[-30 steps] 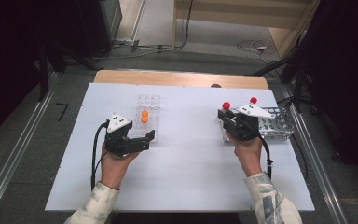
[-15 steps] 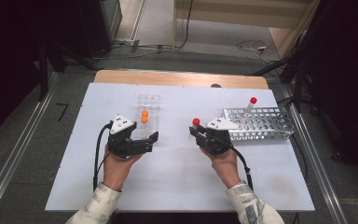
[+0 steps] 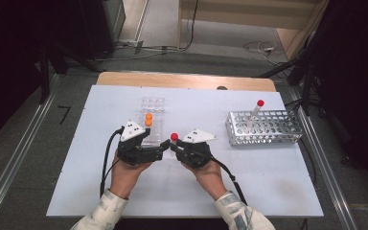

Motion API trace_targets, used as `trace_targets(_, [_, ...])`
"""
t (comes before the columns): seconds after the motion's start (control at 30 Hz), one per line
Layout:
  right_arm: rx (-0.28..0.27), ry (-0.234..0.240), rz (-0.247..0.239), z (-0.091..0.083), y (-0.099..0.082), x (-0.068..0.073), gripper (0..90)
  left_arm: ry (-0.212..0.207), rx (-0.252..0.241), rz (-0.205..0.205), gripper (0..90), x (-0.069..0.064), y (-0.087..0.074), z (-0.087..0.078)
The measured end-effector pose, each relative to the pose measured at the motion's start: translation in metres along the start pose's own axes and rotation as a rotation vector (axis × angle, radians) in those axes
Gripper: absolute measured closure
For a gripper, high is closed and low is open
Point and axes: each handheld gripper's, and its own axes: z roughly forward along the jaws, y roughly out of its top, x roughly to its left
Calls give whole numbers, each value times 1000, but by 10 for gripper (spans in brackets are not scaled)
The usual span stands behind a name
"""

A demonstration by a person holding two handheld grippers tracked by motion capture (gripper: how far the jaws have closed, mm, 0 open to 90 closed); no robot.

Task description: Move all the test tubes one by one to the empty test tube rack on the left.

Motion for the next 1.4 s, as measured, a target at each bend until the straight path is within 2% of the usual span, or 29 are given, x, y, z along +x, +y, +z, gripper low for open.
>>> trace_targets(0.13, [7, 21, -13, 7, 1, 10, 715, -16, 5, 16, 301, -1, -1, 0])
trace_targets(0.23, [5, 33, -19, 9, 3, 16, 715, -28, -2, 43, 430, -3, -2, 0])
trace_targets(0.3, [8, 39, -26, 10, 4, 19, 715, -52, -1, 69, 501, -6, -2, 1])
trace_targets(0.47, [1, 47, -34, 9, 5, 22, 715, -44, 14, 97, 583, -9, -5, 4])
trace_targets(0.67, [6, 50, -38, 9, 6, 22, 714, -32, 8, 99, 685, -8, -6, 3])
trace_targets(0.77, [1, 52, -46, 9, 5, 23, 698, -26, 6, 94, 697, -8, -6, 3])
trace_targets(0.83, [-1, 62, -46, 8, 5, 23, 635, -30, 0, 89, 701, -8, -5, 2])
trace_targets(0.93, [8, 79, -50, 6, 5, 23, 470, -23, -8, 71, 701, -4, -4, -1])
trace_targets(0.97, [13, 85, -59, 6, 4, 23, 455, -21, -8, 62, 702, -2, -3, -3])
trace_targets(1.03, [17, 79, -77, 2, 0, 23, 431, -18, -14, 44, 702, 2, -1, -6])
trace_targets(1.1, [16, 81, -72, -3, -5, 18, 422, -17, -24, 18, 703, 7, 3, -12])
trace_targets(1.23, [16, 65, -65, -19, -15, 7, 403, 8, -37, -2, 703, 13, 11, -26])
trace_targets(1.4, [9, 34, -53, -41, -24, -9, 403, 31, -77, -15, 706, 21, 22, -44])
